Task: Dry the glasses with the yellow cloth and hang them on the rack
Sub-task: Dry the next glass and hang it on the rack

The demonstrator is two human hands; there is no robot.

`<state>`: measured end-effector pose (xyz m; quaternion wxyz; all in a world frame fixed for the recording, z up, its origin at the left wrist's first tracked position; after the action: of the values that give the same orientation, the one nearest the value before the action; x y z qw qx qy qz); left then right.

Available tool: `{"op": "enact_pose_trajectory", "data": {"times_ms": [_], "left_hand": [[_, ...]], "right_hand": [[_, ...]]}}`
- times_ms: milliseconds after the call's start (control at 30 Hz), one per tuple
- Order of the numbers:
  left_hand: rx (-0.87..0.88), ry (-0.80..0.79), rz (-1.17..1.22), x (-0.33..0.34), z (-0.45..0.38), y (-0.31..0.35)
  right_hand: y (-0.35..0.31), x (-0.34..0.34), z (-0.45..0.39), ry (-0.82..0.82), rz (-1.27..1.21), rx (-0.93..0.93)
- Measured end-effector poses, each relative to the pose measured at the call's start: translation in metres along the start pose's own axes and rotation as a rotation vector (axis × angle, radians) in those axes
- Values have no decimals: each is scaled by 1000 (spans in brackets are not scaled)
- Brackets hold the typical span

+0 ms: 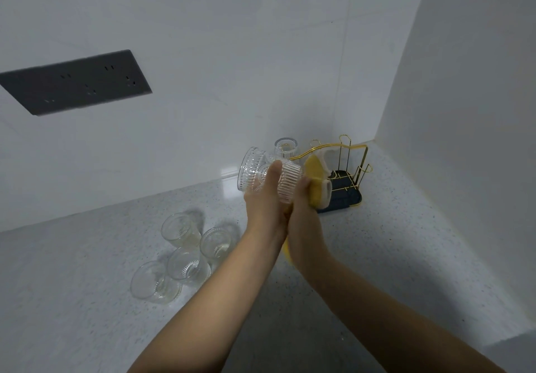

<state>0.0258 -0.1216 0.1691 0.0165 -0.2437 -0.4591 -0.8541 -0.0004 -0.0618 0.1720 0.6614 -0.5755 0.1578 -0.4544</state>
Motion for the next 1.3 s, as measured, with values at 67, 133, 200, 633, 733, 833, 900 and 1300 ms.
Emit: {"op": "enact_pose_trajectory", "data": {"times_ms": [67,133,200,633,733,833,900,1300], "left_hand": [[-49,-7,-56,0,1,2],[-87,-64,-59,1,1,2],[-84,-95,-81,0,3,1],[225,-33,-171,1,0,10],[257,-41,-217,1,-5,15],[266,-98,-305,-1,-7,19],[232,-173,-363,-1,-5,19],[139,-486,-673,-11,7,17]], "right_hand": [[-5,-2,3,-30,202,-127],[-16,-6,-8,-51,264,-132],[-26,-11,-20,-23,46,35],[-17,-8,-11,-203,-476,247],[-16,-9,-11,-238,-432,165],[-6,-17,-14,-169,-276,143],[-8,-22,-17,-128,-143,133],[-58,-30,-22,-399,101,-140]]}}
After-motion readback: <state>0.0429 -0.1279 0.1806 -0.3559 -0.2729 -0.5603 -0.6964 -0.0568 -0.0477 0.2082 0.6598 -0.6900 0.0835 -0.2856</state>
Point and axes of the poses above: each hand's wrist, its own z-axis away from the middle knuckle, its own x-axis out of the palm, y = z × x, the point moved 4 cm from there along -z, towards the middle knuckle, and after that the axes turned 4 degrees about -x, right-handed, at the moved point
